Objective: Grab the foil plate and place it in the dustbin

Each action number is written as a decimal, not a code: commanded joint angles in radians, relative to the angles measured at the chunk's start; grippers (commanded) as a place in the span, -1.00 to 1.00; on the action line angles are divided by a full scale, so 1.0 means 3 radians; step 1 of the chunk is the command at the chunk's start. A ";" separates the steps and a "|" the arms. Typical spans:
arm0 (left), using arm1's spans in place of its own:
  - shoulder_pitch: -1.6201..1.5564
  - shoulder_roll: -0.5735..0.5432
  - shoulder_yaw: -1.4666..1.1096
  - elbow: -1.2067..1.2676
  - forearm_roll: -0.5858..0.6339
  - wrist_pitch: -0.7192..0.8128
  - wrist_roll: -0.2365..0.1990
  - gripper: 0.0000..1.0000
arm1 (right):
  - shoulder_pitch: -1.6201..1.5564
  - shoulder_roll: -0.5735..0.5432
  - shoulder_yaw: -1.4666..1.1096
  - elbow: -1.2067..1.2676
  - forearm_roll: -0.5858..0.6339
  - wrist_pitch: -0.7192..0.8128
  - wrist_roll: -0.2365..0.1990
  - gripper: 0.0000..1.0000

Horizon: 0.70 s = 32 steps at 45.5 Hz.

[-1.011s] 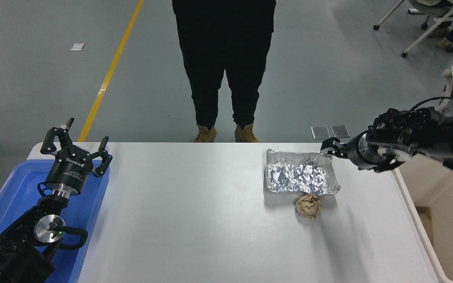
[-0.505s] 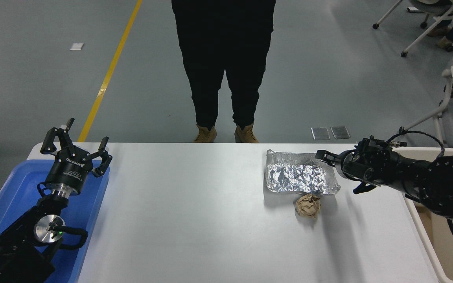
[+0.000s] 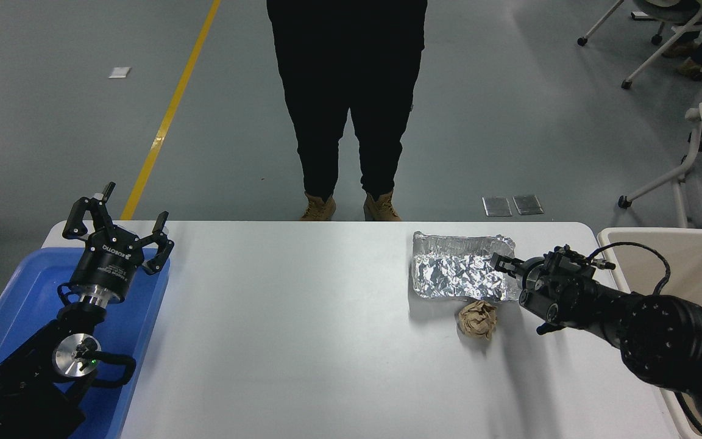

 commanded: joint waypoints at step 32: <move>0.0000 0.0004 0.0000 0.0000 0.0000 0.0000 0.0000 0.97 | 0.0048 0.0024 0.0002 0.0048 -0.0248 -0.0167 0.0146 -1.00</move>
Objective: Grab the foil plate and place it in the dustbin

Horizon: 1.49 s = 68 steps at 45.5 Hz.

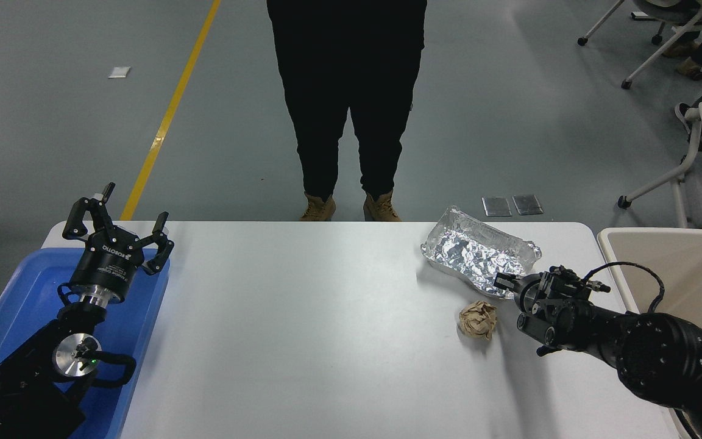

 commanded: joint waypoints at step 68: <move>0.0000 -0.0001 0.0000 0.0000 0.0005 0.0000 -0.0002 0.97 | 0.3767 -0.2203 0.0160 0.2799 0.0000 0.1749 -0.0013 -1.00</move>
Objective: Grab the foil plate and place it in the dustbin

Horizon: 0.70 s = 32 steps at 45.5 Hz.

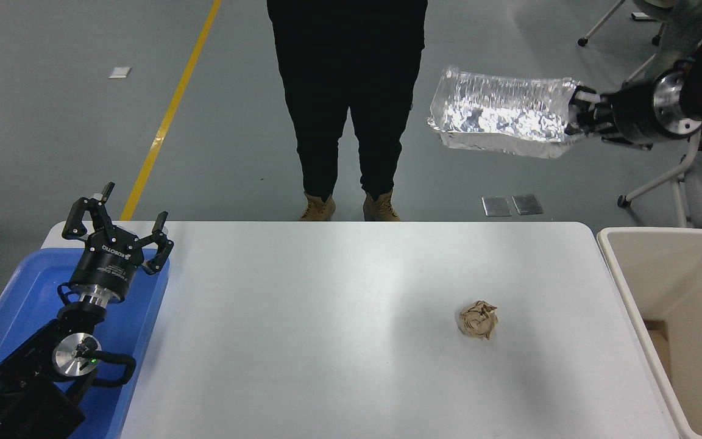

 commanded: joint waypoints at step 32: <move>0.0000 0.0004 0.0000 0.0000 0.0000 0.0000 0.0000 0.97 | -0.2116 0.0107 0.0993 -0.2430 0.0079 0.0061 -0.0006 -1.00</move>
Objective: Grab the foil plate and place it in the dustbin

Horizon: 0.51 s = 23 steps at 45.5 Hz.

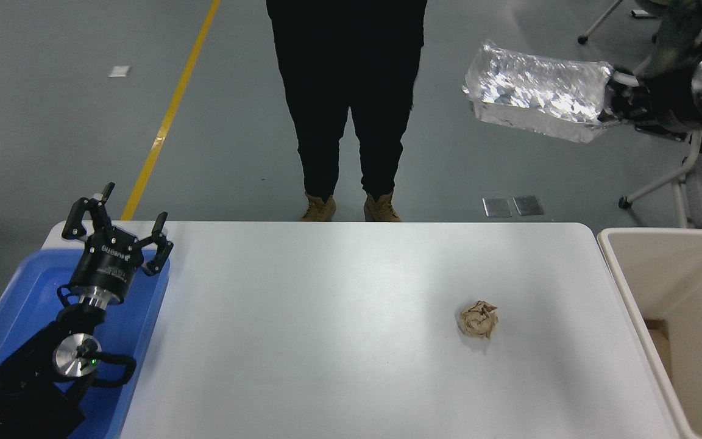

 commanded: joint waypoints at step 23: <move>0.0000 0.0004 0.0000 0.0000 0.0000 -0.0005 0.0000 0.97 | -0.2275 0.0534 0.0774 -0.2313 0.0776 -0.0435 -0.0117 -1.00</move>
